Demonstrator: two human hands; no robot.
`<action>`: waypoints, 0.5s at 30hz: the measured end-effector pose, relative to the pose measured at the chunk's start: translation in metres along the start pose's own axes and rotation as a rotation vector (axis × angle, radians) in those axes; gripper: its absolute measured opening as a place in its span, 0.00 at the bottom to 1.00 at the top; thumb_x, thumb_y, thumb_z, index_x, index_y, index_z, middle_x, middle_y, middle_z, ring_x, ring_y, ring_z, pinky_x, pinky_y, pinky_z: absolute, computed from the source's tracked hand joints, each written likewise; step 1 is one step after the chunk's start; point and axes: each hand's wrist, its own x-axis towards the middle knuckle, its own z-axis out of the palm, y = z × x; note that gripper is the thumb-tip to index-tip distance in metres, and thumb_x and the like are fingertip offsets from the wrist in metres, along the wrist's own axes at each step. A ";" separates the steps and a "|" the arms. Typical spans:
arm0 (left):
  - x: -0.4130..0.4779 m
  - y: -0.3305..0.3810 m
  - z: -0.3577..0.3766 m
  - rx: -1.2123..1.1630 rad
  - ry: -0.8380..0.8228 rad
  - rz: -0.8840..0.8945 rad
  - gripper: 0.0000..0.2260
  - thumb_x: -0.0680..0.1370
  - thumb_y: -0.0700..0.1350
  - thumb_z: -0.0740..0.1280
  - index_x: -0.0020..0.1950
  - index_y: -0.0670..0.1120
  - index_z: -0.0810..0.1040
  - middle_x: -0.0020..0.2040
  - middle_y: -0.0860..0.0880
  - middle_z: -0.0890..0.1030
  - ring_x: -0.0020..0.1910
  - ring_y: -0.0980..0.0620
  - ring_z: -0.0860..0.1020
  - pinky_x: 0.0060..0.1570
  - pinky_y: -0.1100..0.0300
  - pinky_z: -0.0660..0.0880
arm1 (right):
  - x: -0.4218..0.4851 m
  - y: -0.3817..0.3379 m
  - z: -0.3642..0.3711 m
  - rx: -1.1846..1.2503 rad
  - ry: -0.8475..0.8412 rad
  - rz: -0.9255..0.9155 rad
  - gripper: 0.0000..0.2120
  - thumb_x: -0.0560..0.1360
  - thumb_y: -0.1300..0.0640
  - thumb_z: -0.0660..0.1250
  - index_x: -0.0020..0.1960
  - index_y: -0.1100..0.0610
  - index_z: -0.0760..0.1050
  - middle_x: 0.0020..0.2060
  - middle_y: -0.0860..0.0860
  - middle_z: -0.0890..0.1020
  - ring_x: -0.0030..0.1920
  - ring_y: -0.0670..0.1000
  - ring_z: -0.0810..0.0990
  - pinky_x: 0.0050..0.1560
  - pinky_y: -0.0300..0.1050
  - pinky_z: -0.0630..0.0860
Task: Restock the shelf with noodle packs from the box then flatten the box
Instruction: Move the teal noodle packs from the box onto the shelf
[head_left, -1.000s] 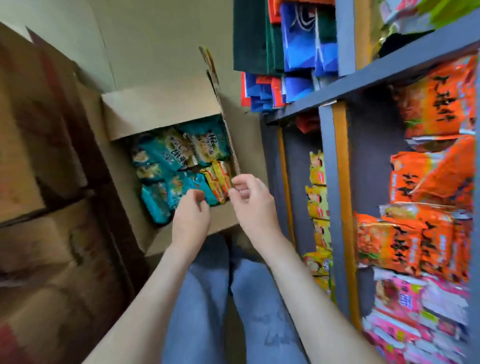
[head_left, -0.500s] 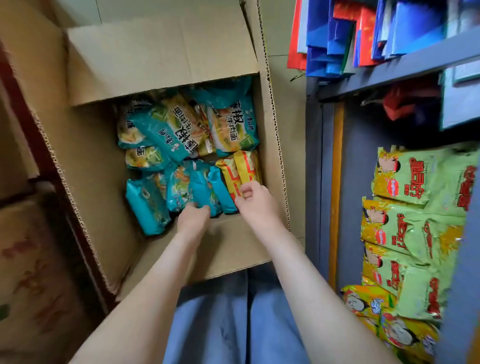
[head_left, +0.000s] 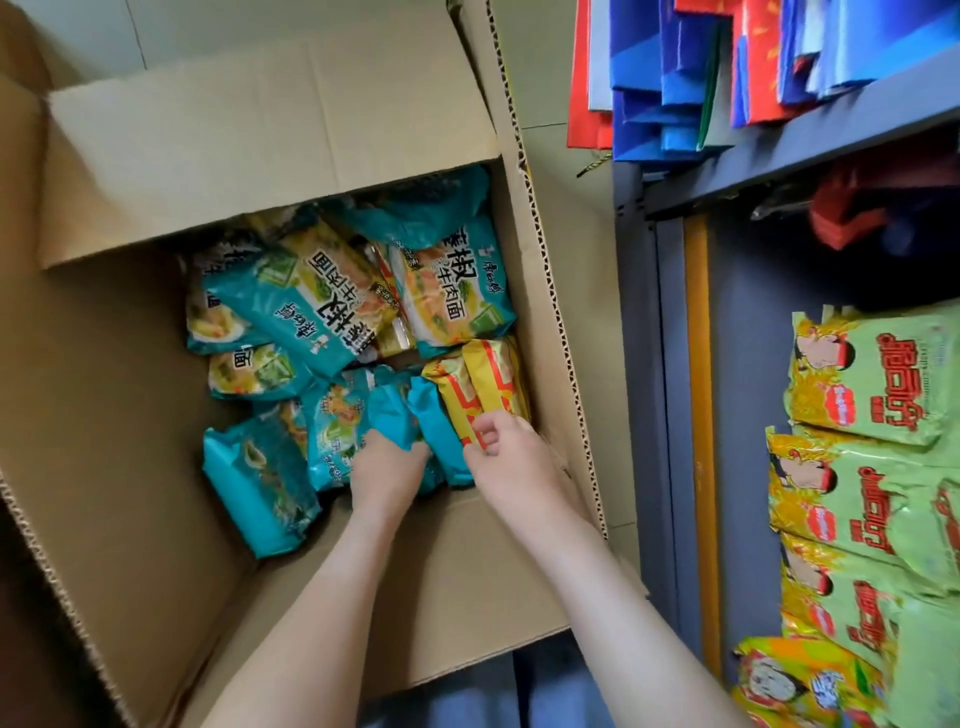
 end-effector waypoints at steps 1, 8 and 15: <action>-0.008 0.004 -0.003 -0.012 0.019 -0.018 0.17 0.73 0.50 0.65 0.57 0.44 0.70 0.50 0.47 0.78 0.44 0.47 0.75 0.39 0.57 0.70 | -0.004 -0.003 -0.003 -0.007 0.007 -0.007 0.13 0.77 0.56 0.61 0.62 0.53 0.71 0.59 0.50 0.73 0.60 0.53 0.72 0.62 0.52 0.71; -0.109 0.028 -0.070 -0.151 0.187 -0.112 0.22 0.74 0.52 0.65 0.62 0.42 0.69 0.56 0.41 0.78 0.55 0.40 0.76 0.51 0.54 0.71 | -0.073 -0.040 -0.042 0.092 -0.036 -0.022 0.14 0.77 0.55 0.62 0.63 0.53 0.71 0.57 0.50 0.76 0.58 0.51 0.75 0.60 0.45 0.72; -0.237 0.081 -0.140 -0.518 0.189 -0.110 0.20 0.74 0.51 0.66 0.61 0.41 0.73 0.56 0.43 0.79 0.56 0.43 0.76 0.51 0.56 0.69 | -0.179 -0.076 -0.095 -0.054 -0.159 -0.239 0.36 0.69 0.64 0.62 0.74 0.47 0.56 0.73 0.47 0.62 0.72 0.50 0.61 0.73 0.49 0.58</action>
